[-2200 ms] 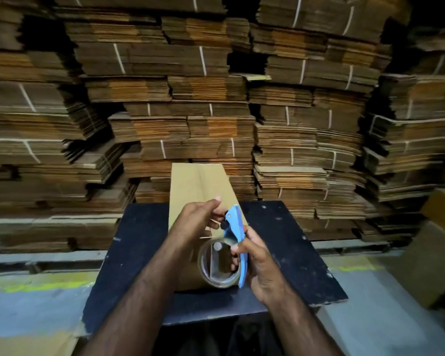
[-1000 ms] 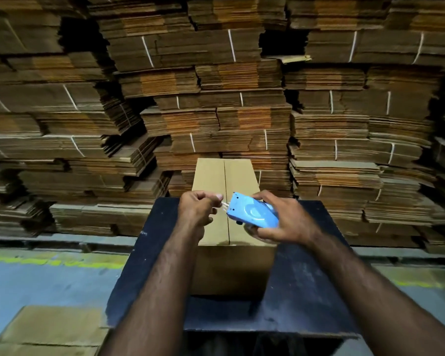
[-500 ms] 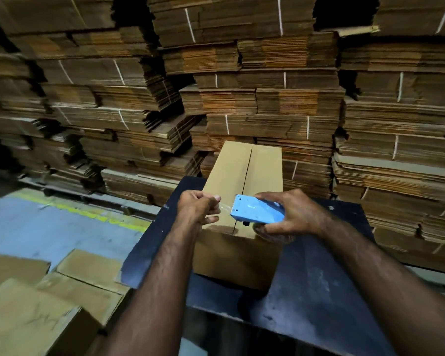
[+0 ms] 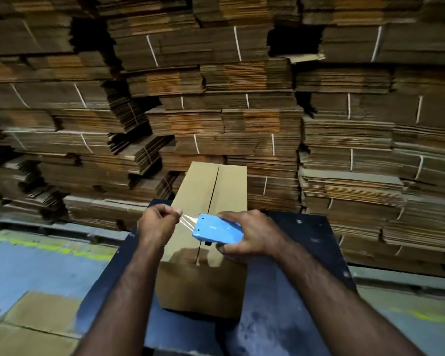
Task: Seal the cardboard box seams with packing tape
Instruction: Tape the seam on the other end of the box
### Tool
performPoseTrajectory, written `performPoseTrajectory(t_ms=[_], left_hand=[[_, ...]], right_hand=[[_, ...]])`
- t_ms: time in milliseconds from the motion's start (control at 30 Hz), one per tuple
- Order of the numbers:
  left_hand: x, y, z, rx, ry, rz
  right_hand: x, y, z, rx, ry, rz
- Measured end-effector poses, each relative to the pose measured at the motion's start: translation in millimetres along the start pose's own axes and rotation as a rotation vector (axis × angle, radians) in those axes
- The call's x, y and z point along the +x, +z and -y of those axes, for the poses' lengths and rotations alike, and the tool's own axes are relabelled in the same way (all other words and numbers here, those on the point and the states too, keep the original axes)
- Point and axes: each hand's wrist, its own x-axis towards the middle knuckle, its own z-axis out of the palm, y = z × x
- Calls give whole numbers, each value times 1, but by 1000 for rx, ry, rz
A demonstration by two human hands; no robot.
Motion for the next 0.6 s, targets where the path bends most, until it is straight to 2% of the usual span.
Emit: performPoseTrajectory(t_ms=[267, 433, 600], left_hand=[[-9, 2, -6, 259, 234, -247], [-3, -17, -1, 190, 276, -199], [5, -34, 6, -23, 231, -55]], right_hand=[[5, 9, 10, 104, 30, -18], [13, 18, 14, 195, 25, -55], [20, 31, 14, 239, 28, -10]])
